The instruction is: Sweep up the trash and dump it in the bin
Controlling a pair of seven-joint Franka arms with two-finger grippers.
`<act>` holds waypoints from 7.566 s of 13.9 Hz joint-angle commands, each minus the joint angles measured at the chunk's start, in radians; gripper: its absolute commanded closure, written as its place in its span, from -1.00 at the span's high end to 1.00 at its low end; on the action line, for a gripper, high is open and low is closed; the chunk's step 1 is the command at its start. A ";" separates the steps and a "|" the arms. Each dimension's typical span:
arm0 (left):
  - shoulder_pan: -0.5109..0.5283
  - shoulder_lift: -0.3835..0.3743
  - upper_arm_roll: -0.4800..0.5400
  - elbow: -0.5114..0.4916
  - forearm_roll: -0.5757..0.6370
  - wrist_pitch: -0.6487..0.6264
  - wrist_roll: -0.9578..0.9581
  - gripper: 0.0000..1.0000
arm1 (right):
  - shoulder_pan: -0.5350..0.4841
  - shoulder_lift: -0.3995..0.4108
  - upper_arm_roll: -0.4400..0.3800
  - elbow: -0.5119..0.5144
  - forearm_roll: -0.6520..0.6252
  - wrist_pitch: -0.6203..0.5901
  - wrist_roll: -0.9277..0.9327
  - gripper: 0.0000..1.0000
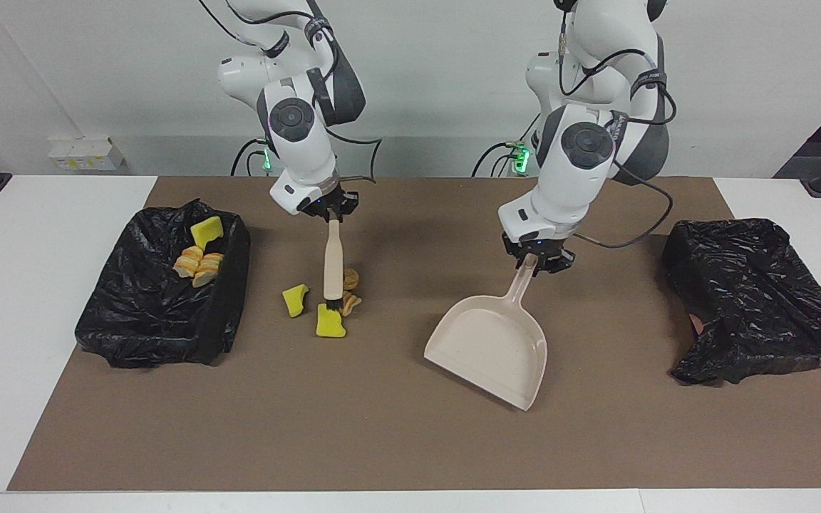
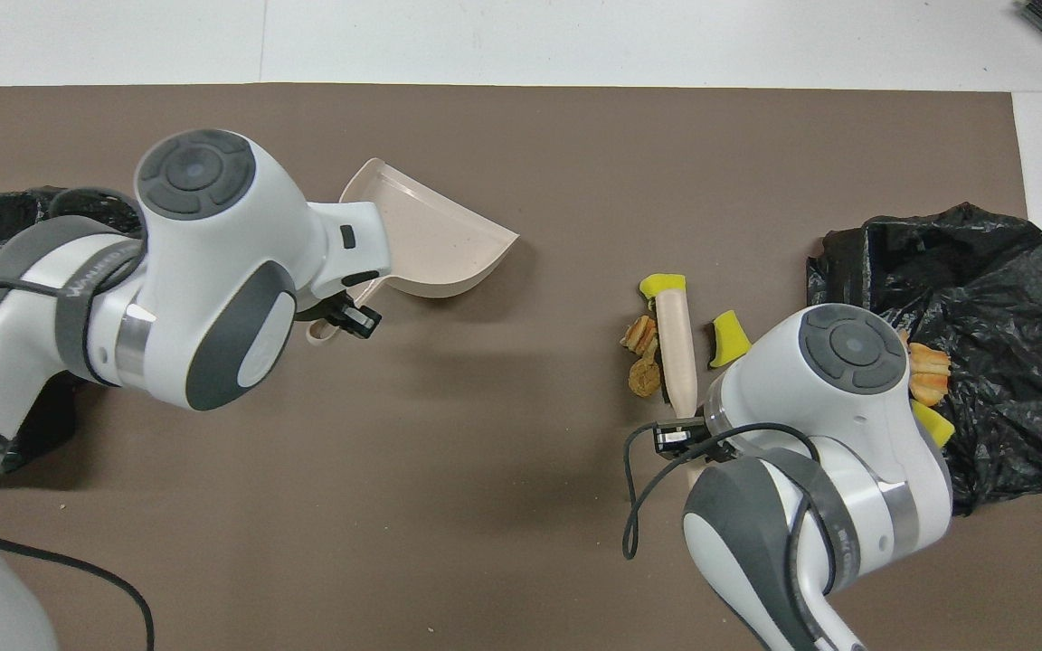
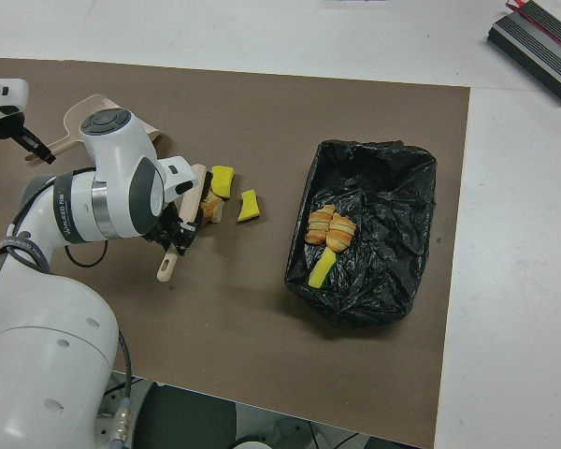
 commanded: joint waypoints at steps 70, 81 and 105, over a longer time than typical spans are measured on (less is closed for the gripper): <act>-0.088 -0.171 -0.020 -0.521 0.053 0.465 0.759 -1.00 | 0.084 -0.031 0.045 -0.165 -0.001 -0.048 0.299 -1.00; -0.119 -0.179 -0.018 -0.519 0.052 0.440 0.834 -1.00 | 0.222 0.148 0.047 0.050 0.342 0.166 0.282 -1.00; 0.168 -0.165 -0.015 -0.425 -0.152 0.330 1.186 -1.00 | 0.382 0.060 0.040 -0.028 0.068 -0.013 0.424 -1.00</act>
